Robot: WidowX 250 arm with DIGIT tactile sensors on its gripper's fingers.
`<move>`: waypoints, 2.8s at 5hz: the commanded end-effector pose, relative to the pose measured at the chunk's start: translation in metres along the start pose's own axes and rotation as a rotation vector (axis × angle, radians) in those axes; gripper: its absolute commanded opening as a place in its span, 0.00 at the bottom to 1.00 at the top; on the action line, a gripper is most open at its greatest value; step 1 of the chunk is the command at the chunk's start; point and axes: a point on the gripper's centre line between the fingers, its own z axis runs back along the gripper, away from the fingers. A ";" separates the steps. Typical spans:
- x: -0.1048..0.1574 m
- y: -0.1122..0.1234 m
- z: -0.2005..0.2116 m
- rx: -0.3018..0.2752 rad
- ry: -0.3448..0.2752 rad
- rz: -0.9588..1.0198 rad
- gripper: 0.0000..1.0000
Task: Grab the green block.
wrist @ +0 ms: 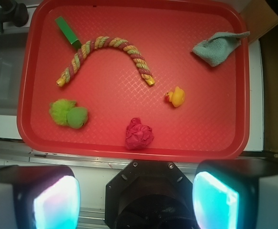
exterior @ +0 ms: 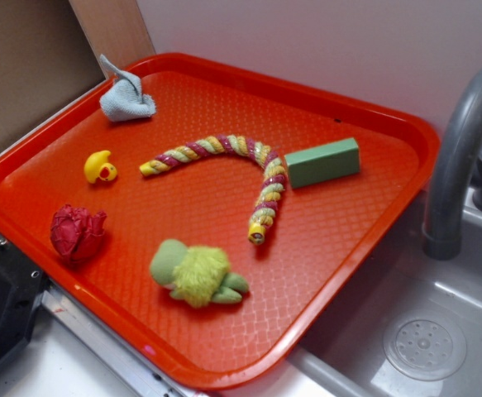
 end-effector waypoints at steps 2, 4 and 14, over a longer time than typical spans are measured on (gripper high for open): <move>0.027 -0.006 -0.020 -0.048 -0.103 0.032 1.00; 0.086 -0.048 -0.068 -0.051 -0.304 -0.184 1.00; 0.167 -0.123 -0.197 -0.061 -0.110 -0.510 0.00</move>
